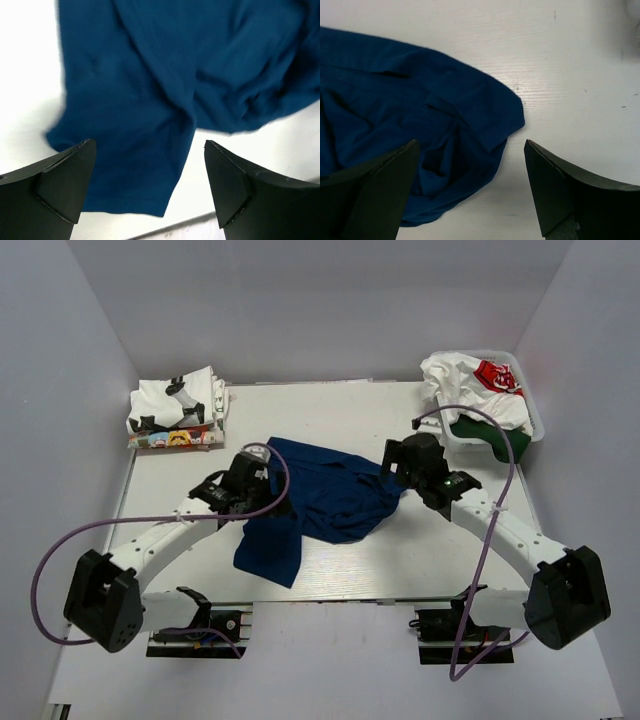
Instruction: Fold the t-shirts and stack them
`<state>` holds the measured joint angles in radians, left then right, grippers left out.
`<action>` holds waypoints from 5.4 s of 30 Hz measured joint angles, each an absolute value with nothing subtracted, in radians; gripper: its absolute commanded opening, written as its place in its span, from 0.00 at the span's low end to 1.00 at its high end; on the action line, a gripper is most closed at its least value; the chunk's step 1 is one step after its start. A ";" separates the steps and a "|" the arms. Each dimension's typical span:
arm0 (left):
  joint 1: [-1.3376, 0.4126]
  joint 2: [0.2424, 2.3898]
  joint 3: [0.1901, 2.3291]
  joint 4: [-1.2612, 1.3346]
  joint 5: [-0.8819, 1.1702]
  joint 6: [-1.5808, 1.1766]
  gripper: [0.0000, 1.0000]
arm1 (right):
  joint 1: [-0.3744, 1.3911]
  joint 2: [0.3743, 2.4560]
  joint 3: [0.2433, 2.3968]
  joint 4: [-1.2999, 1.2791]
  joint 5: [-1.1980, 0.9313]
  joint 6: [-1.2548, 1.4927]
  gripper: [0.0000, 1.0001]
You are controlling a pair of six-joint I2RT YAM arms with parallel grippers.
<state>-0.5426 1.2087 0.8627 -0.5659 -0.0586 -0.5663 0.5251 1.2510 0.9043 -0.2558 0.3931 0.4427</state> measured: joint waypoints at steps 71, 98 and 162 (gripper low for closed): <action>-0.701 0.973 1.638 -0.276 -0.203 -0.326 0.00 | 0.604 0.823 1.415 -0.033 0.430 -0.060 0.00; -0.458 1.706 1.215 -0.381 -0.129 -0.543 1.00 | 0.395 1.753 1.279 -0.152 0.270 0.184 0.90; -0.292 1.628 0.876 -0.276 -0.099 -0.642 1.00 | 0.447 2.097 1.494 -0.254 0.157 0.426 0.90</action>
